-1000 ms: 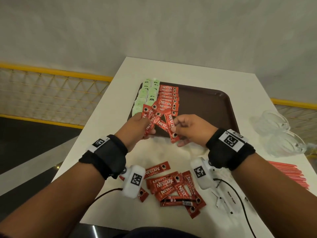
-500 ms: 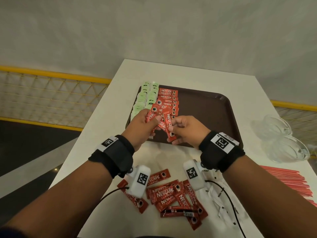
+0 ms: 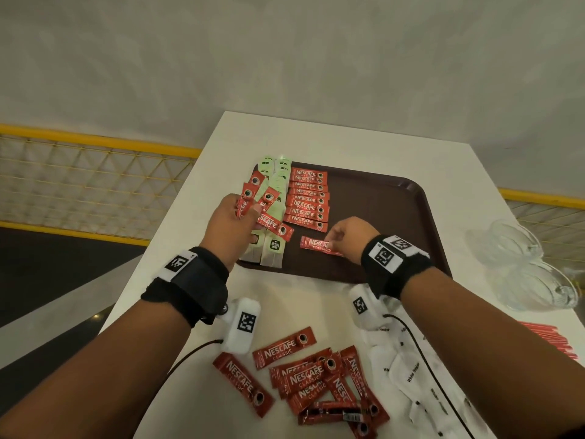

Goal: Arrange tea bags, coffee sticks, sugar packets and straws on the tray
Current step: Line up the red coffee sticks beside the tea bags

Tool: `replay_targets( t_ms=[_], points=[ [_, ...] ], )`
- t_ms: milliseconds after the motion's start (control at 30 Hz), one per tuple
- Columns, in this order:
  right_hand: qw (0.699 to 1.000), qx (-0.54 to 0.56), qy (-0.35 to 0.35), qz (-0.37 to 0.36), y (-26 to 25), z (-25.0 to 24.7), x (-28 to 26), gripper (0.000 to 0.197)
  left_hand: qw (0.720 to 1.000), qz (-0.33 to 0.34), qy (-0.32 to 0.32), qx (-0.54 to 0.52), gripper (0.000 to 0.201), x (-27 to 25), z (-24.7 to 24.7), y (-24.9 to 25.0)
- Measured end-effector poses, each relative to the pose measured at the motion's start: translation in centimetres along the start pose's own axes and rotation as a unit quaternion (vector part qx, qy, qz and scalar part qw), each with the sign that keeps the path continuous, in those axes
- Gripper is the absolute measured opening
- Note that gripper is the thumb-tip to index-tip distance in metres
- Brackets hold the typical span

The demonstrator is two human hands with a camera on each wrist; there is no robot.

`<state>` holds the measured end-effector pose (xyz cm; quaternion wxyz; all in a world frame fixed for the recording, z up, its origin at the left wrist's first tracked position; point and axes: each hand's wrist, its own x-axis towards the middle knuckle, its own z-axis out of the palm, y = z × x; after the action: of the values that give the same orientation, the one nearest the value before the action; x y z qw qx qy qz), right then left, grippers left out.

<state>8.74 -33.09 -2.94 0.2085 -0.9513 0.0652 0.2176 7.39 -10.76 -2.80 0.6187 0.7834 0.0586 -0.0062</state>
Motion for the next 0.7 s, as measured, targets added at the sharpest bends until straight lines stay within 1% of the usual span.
replay_targets(
  t_ms=[67,167,300,333,433,500,700],
  points=[
    [0.999,-0.033,-0.016,0.013,-0.8,-0.1,0.8,0.019,1.0,-0.004,0.002,-0.008,0.015,0.1,-0.2,0.0],
    [0.997,-0.074,0.026,0.008,-1.5,0.1,1.6,0.022,1.0,-0.008,0.002,-0.015,0.016,0.1,-0.5,-0.2],
    [0.995,-0.089,0.055,0.004,-1.6,0.5,2.0,0.026,0.999,-0.026,0.001,-0.026,0.021,-0.1,-0.8,-0.5],
    [0.995,-0.082,0.051,0.007,-1.8,0.4,2.2,0.026,0.999,-0.03,0.0,-0.029,0.022,-0.2,-0.9,-0.6],
    [0.992,-0.118,-0.01,0.05,-2.8,0.3,2.8,0.027,0.999,-0.03,-0.001,-0.031,0.025,-0.2,-1.3,-0.8],
    [0.987,-0.146,-0.03,0.054,-3.2,0.3,3.1,0.027,0.999,-0.028,-0.002,-0.037,0.025,-0.3,-1.4,-0.9],
    [0.975,-0.221,-0.018,0.011,-4.1,0.9,3.4,0.025,0.999,-0.033,-0.008,-0.041,0.024,-0.5,-1.5,-1.2]
  ],
)
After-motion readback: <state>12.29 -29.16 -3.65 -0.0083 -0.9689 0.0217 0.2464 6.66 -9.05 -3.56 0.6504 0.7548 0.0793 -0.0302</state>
